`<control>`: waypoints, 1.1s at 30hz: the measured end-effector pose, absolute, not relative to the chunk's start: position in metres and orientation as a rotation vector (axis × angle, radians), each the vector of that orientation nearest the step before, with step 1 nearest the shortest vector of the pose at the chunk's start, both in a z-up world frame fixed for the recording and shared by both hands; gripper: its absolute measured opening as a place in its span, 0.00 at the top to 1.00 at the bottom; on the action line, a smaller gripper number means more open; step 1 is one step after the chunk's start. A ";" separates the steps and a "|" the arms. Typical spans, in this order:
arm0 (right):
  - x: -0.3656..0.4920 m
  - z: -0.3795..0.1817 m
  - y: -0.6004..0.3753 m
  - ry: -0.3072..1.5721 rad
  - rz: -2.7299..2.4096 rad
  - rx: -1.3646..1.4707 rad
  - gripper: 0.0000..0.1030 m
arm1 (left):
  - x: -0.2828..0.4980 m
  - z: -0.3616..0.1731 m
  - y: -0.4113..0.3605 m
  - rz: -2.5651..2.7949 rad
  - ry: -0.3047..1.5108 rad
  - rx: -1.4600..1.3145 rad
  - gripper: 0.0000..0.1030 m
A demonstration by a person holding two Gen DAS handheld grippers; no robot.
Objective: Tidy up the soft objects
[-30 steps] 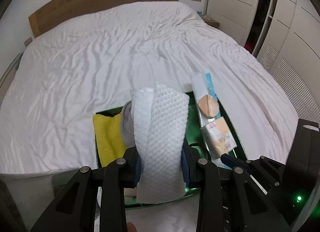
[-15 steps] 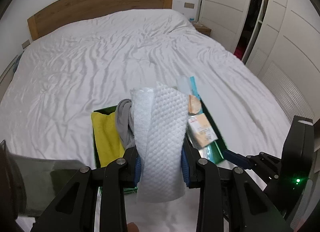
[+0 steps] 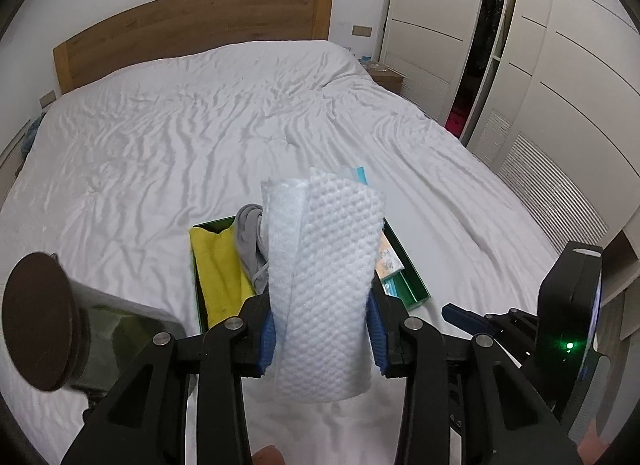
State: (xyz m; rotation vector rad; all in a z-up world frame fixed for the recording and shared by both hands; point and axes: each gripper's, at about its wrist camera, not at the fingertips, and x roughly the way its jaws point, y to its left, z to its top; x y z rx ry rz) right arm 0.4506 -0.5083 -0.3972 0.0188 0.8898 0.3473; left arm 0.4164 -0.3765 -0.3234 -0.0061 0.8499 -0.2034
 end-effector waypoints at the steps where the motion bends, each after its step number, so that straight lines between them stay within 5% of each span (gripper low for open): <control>1: 0.446 -0.396 -0.507 0.890 0.345 0.016 0.62 | 0.413 -0.322 -0.375 -0.208 0.847 -0.010 0.68; 8: 0.410 -0.376 -0.506 0.873 0.328 0.002 0.62 | 0.376 -0.298 -0.365 -0.249 0.810 -0.032 0.55; 12: 0.376 -0.354 -0.506 0.863 0.303 -0.015 0.62 | 0.347 -0.279 -0.349 -0.255 0.788 -0.030 0.34; 15: 0.346 -0.333 -0.502 0.854 0.287 -0.049 0.62 | 0.324 -0.263 -0.331 -0.267 0.791 -0.049 0.29; 33: 0.181 -0.206 -0.424 0.783 0.318 -0.077 0.57 | 0.229 -0.185 -0.214 -0.235 0.772 -0.052 0.29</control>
